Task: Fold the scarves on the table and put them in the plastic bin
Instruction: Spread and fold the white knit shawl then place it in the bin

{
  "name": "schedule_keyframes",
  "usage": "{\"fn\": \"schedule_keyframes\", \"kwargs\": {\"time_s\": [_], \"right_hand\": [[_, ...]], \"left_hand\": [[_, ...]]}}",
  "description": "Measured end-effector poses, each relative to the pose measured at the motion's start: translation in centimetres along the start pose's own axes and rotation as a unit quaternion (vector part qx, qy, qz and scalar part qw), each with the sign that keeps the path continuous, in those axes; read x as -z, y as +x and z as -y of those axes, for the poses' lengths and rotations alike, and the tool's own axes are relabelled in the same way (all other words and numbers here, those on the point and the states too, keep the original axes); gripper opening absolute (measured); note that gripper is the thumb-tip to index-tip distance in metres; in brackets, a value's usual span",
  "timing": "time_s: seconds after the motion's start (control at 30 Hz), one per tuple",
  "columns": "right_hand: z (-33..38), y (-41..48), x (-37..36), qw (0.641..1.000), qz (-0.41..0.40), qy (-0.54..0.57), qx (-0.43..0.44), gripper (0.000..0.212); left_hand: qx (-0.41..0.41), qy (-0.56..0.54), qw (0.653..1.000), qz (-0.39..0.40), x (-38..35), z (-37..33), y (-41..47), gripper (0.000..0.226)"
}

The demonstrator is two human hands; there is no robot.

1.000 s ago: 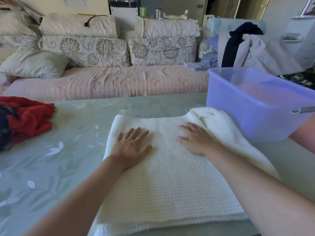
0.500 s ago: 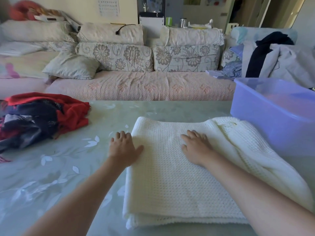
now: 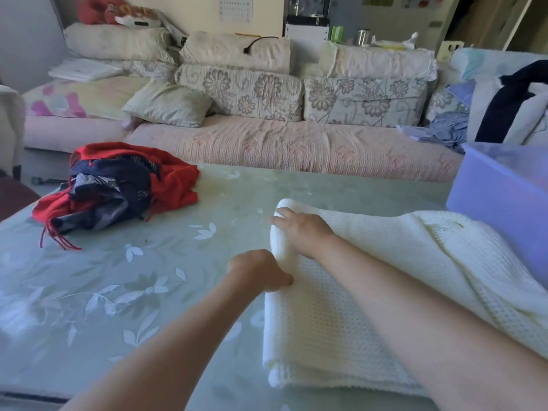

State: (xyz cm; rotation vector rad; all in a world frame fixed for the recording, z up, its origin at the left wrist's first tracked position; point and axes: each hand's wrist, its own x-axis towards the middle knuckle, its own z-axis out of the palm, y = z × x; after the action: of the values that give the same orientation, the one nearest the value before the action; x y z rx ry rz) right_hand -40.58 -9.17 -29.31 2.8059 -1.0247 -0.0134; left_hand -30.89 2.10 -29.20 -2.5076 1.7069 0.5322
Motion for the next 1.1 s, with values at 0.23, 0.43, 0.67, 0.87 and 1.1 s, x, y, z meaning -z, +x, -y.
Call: {"fn": "schedule_keyframes", "kwargs": {"time_s": [0.23,0.43,0.67,0.87,1.1], "right_hand": [[0.1,5.4,-0.6,0.998,0.050,-0.031,0.034,0.029],[3.6,9.8,1.7,0.993,-0.075,0.093,-0.009,0.030],[11.5,15.7,3.2,0.986,-0.069,0.145,0.045,0.042],[16.4,16.2,2.4,0.990,0.054,0.119,0.053,0.075],[11.1,8.2,0.9,0.993,0.055,0.104,-0.005,0.058]], "left_hand": [[-0.027,-0.122,0.992,-0.027,0.7,2.0,1.1,0.040],[0.018,-0.189,0.969,-0.159,1.9,8.3,1.2,0.037],[0.078,-0.101,0.963,-0.239,3.0,17.0,0.5,0.044],[0.186,-0.020,0.967,-0.175,2.4,19.6,1.4,0.039],[-0.037,-0.025,0.976,-0.213,1.6,14.3,2.1,0.054]]}}
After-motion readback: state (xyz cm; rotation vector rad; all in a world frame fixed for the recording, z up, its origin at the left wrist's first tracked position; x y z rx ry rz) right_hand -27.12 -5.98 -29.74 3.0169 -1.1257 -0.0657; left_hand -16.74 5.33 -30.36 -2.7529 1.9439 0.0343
